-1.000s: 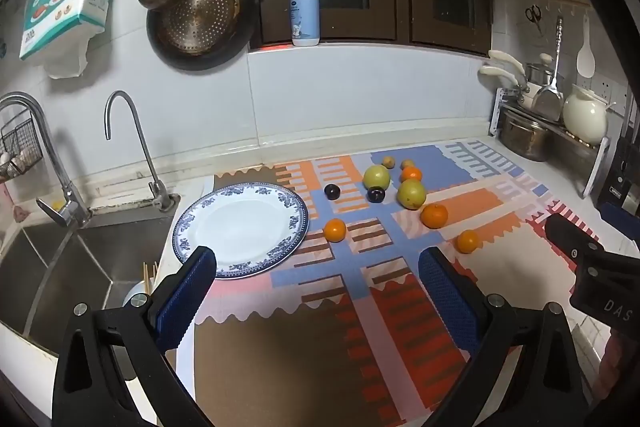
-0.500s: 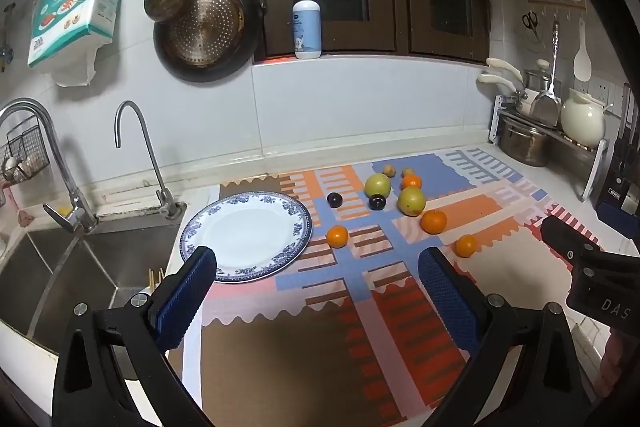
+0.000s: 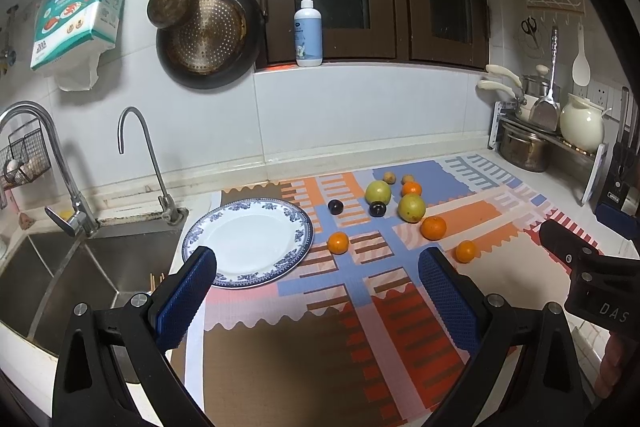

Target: Organize fruits

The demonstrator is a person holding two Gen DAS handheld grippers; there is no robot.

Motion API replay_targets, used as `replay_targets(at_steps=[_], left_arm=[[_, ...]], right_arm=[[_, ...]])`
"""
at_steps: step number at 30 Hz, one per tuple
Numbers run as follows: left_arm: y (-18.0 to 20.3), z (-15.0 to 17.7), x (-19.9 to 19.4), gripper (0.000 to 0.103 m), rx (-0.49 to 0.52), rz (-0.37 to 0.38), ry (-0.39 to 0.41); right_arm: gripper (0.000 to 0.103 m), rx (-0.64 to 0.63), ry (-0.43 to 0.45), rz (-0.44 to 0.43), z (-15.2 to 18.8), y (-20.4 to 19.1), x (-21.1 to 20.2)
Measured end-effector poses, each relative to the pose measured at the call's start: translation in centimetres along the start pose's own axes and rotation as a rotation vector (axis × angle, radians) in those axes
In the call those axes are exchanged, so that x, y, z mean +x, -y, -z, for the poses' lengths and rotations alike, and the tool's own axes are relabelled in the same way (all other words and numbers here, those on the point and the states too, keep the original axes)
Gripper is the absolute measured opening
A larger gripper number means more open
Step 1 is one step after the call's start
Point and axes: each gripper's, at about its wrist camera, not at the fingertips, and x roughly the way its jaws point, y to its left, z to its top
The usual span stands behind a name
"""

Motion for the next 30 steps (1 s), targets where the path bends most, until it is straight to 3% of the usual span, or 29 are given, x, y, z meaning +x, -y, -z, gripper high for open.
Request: replay_targets(at_steps=[30], left_arm=[[-0.03, -0.18, -0.4, 0.103, -0.005, 0.015, 0.029]], right_arm=[[0.102, -0.005, -0.005, -0.002, -0.3, -0.33, 0.15]])
